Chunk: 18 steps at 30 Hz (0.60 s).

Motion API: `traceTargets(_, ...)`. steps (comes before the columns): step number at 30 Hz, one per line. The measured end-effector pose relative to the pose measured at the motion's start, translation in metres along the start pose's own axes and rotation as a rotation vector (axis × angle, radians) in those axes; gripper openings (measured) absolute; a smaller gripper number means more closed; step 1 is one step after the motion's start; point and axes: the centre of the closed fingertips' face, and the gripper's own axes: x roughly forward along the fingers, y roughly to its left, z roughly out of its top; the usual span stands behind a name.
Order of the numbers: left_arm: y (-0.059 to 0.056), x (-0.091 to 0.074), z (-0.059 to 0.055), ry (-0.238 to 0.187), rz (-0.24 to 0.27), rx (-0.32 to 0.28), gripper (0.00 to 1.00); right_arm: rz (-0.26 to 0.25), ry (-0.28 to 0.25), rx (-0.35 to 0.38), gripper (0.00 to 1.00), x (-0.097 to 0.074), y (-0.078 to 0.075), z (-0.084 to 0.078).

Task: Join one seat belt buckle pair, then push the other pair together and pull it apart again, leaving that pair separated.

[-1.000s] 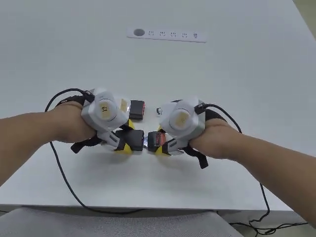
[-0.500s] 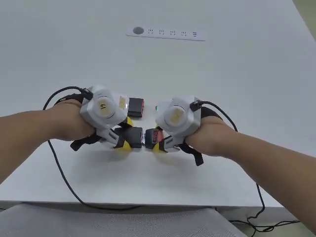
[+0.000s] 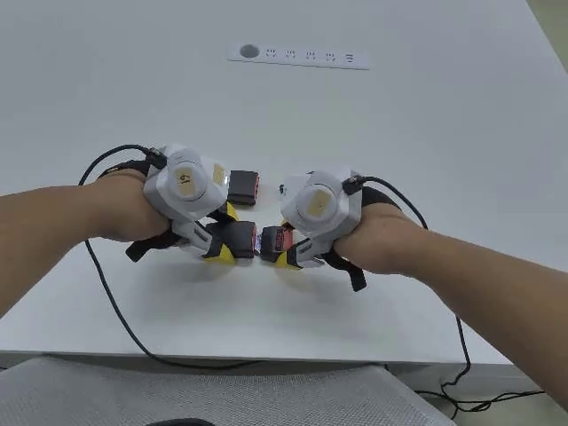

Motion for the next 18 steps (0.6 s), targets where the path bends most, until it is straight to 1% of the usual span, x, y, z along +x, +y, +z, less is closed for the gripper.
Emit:
traceTargets(7,-0.0008,0.0001,0.0022,-0.002,0.007,-0.008,0.33,-0.003,-0.002,0.004,0.3,0.0006,-0.0011,0.0003)
traceTargets(9,-0.0007,0.0001,0.0024,-0.001,0.006,-0.008,0.34,-0.001,-0.01,-0.001,0.31,0.0006,-0.0014,0.0005)
traceTargets(12,-0.0001,0.0001,0.0032,-0.006,0.01,-0.012,0.35,-0.004,-0.019,0.014,0.32,0.0004,-0.002,0.0003)
traceTargets(13,0.0007,0.0,0.0031,-0.007,0.009,-0.03,0.35,-0.005,-0.018,0.012,0.32,0.0003,-0.0015,0.0002)
traceTargets(14,0.001,0.0,0.0032,-0.007,0.008,-0.035,0.35,-0.005,-0.017,0.009,0.32,0.0001,-0.0011,0.0008)
traceTargets(16,0.0002,-0.0007,0.0047,0.005,0.008,-0.038,0.36,-0.008,-0.015,0.016,0.33,0.0011,-0.002,0.001)
traceTargets(18,-0.0023,-0.0015,0.0065,0.018,0.01,-0.031,0.36,-0.012,-0.012,0.006,0.33,0.0009,-0.0019,0.0015)
